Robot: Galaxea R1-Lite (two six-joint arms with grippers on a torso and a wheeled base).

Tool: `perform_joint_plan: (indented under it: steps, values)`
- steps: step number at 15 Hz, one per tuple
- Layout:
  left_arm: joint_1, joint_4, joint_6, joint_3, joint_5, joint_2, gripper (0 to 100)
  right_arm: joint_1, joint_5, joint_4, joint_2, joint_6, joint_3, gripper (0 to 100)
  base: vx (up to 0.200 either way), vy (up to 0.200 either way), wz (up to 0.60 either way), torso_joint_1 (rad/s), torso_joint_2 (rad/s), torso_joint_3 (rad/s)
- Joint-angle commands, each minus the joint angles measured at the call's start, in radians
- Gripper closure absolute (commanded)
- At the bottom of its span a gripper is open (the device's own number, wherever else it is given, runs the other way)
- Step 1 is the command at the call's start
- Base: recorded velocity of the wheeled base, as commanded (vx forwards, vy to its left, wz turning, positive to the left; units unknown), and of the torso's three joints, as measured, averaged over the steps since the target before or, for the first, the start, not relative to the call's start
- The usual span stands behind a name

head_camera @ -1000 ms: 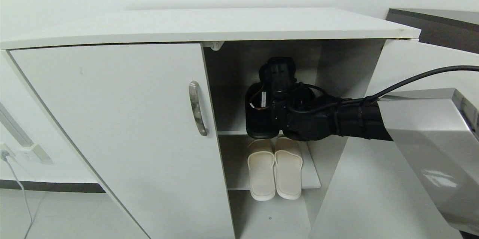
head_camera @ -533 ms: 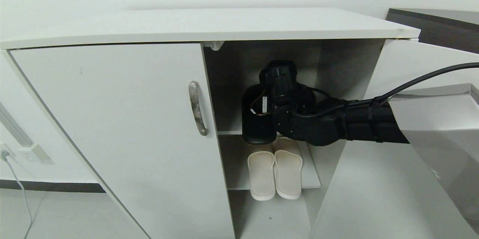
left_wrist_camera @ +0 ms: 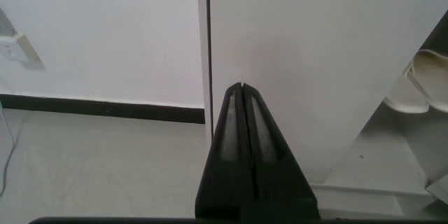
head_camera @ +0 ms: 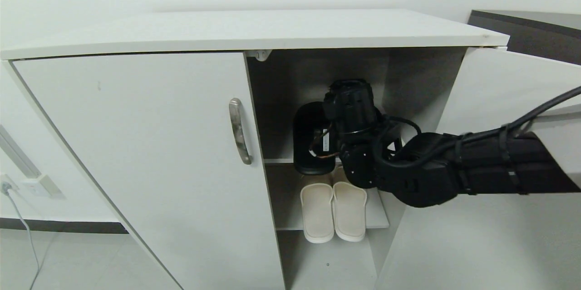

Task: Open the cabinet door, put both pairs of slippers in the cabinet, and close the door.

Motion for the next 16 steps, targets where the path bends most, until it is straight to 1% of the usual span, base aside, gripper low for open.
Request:
perform_joint_plan:
  steps: [1,4,5,7,9,10,12,16]
  values:
    - [0.0,-0.002,0.0,0.0,0.0,0.0,100,0.052,0.009,-0.057,-0.13,-0.001,0.147,0,0.0,0.0,0.0,0.0,0.0,0.0]
    - [0.0,0.0,0.0,0.0,0.0,0.0,100,0.099,0.037,-0.168,-0.245,-0.007,0.323,0,0.0,0.0,0.0,0.0,0.0,0.0]
    - [0.0,0.0,0.0,0.0,0.0,0.0,100,0.112,0.054,-0.192,-0.268,-0.008,0.362,0,0.0,0.0,0.0,0.0,0.0,0.0]
    - [0.0,0.0,0.0,0.0,0.0,0.0,100,0.144,0.113,-0.265,-0.343,-0.01,0.504,0,0.0,0.0,0.0,0.0,0.0,0.0]
    - [0.0,0.0,0.0,0.0,0.0,0.0,100,0.147,0.147,-0.325,-0.365,-0.034,0.58,0,0.0,0.0,0.0,0.0,0.0,0.0]
    - [0.0,0.0,0.0,0.0,0.0,0.0,100,0.147,0.152,-0.334,-0.365,-0.036,0.586,100,0.0,0.0,0.0,0.0,0.0,0.0]
    - [0.0,0.0,0.001,0.0,0.0,0.0,100,0.155,0.173,-0.362,-0.366,-0.06,0.604,100,0.0,0.0,0.0,0.0,0.0,0.0]
    - [0.0,0.0,0.003,0.0,-0.001,0.0,100,0.165,0.175,-0.363,-0.346,-0.06,0.61,100,0.0,0.0,0.0,0.0,0.0,0.0]
